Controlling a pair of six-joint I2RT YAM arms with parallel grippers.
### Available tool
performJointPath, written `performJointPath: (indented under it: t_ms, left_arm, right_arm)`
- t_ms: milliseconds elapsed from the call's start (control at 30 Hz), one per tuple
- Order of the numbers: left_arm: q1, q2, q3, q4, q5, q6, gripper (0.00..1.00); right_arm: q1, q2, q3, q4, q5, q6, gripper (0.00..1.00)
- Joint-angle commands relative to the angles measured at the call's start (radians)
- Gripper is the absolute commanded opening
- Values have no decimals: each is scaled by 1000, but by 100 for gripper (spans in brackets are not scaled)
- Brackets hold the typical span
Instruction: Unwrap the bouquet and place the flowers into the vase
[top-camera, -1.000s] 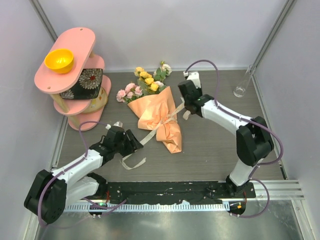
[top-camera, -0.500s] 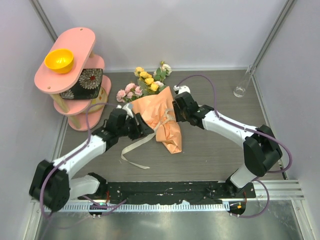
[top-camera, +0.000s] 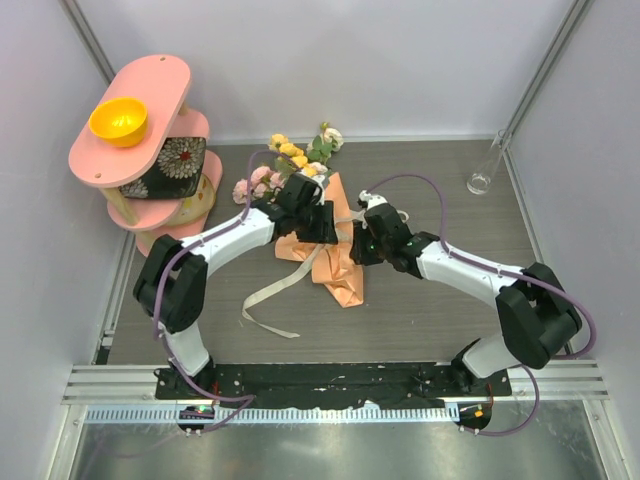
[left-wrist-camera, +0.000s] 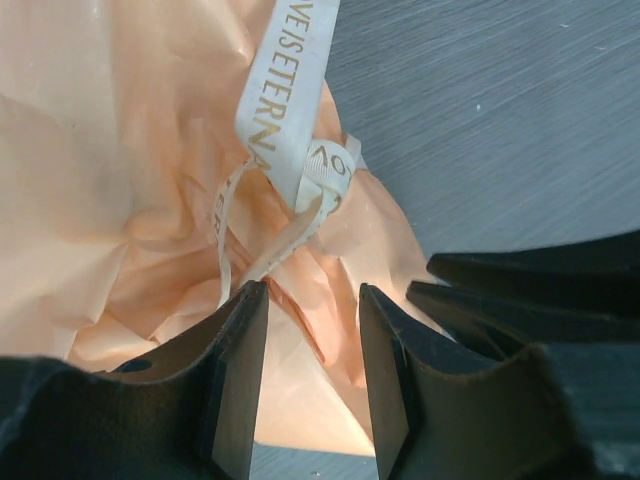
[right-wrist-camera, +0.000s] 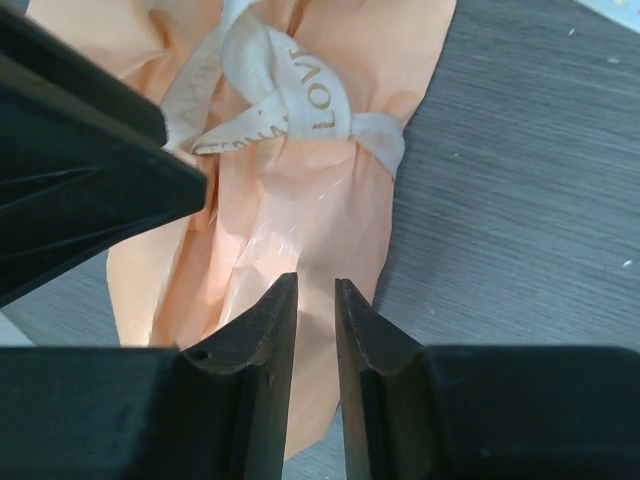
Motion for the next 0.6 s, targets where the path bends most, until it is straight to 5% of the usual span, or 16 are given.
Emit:
performJointPath:
  t_ms: [0, 300, 567]
  left_arm:
    - [-28, 54, 102, -121, -104, 131, 46]
    - [-41, 123, 156, -135, -129, 115, 40]
    - [-45, 143, 145, -107, -127, 101, 39]
  right_arm:
    - [-9, -48, -42, 93, -89, 58, 26]
    - [-18, -53, -58, 141, -155, 118, 22]
    - [-162, -65, -76, 232, -270, 220, 22]
